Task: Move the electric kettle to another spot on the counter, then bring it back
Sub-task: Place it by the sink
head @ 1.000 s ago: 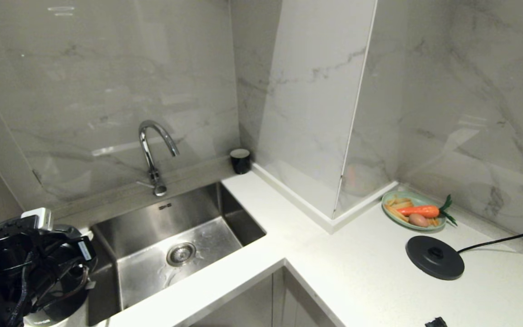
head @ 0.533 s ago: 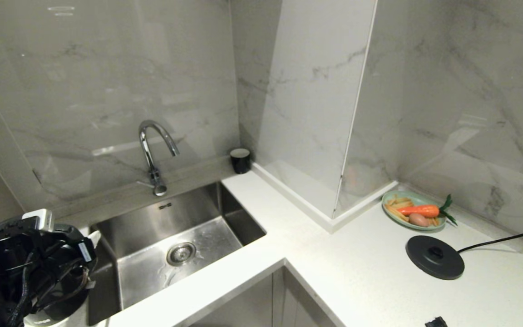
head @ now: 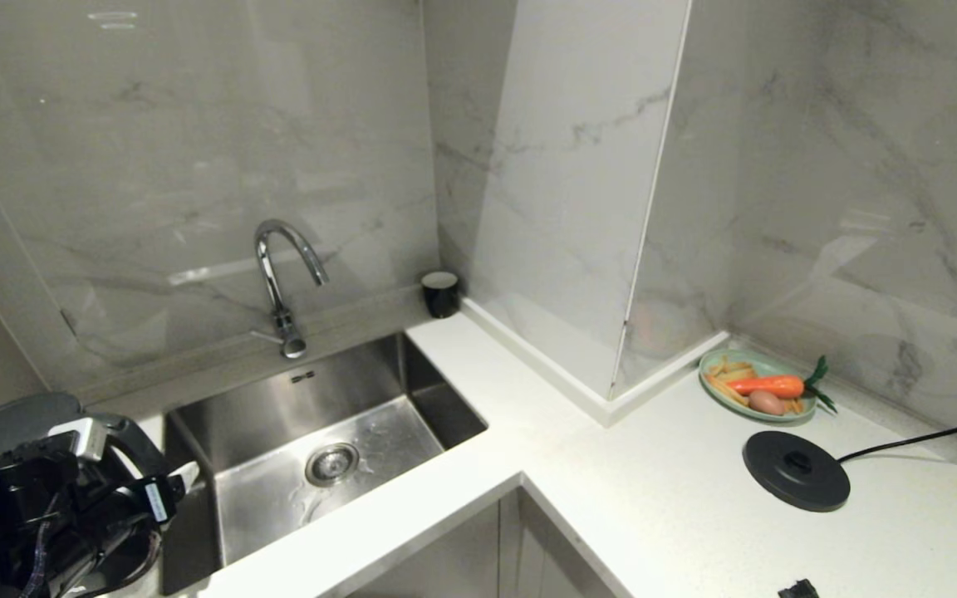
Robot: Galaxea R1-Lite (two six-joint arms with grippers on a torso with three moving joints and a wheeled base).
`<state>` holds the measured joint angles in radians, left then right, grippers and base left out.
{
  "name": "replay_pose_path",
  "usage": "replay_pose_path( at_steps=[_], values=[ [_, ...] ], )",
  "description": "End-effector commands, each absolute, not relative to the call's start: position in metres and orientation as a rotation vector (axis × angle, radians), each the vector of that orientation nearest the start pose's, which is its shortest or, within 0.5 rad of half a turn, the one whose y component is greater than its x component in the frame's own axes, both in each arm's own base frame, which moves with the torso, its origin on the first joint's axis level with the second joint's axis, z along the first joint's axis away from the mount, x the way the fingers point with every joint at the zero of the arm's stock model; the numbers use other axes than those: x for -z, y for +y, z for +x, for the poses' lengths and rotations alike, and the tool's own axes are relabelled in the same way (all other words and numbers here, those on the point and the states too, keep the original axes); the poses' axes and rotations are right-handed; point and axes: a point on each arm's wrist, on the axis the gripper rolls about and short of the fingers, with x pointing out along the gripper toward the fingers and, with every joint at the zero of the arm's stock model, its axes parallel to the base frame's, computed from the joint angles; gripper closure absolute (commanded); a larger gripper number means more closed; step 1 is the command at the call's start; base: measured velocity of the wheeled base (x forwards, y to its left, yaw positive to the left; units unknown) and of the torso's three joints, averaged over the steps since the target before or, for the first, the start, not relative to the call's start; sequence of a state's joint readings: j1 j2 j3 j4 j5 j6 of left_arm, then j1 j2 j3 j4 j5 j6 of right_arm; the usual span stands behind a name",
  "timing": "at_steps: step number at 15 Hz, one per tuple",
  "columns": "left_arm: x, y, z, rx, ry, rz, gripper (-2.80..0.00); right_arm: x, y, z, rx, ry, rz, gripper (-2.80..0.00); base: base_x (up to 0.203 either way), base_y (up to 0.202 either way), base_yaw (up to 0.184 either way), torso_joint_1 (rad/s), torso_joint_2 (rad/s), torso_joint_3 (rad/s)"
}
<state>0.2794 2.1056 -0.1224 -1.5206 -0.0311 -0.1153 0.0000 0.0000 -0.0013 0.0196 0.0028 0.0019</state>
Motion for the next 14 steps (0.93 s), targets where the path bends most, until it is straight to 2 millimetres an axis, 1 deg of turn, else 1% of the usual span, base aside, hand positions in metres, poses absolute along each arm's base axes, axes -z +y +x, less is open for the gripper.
replay_pose_path(
  at_steps=[1,7,10,11,14],
  values=[
    [-0.014,0.064,0.228,-0.269,0.490,-0.192,-2.80,-0.074,0.000,-0.023,-0.003,0.018,0.002,0.00,0.000,0.000,0.000,0.000,0.00,0.000],
    [-0.015,0.060,0.214,-0.266,0.527,-0.204,-2.80,-0.073,0.000,-0.023,-0.003,0.020,0.002,0.00,0.000,0.000,0.000,0.000,0.00,0.000],
    [-0.022,0.055,0.201,-0.232,0.533,-0.214,-2.80,-0.074,0.000,-0.023,-0.003,0.018,0.002,0.00,0.000,0.000,0.000,0.000,0.00,0.000],
    [-0.028,0.054,0.198,-0.226,0.508,-0.211,-2.80,-0.074,0.000,-0.023,-0.003,0.018,0.002,0.00,0.000,0.000,0.000,0.000,0.00,0.000],
    [-0.043,0.053,0.194,-0.213,0.443,-0.200,-2.80,-0.074,0.000,-0.023,-0.003,0.018,0.002,0.00,0.000,0.000,0.000,0.000,0.00,0.000]
  ],
)
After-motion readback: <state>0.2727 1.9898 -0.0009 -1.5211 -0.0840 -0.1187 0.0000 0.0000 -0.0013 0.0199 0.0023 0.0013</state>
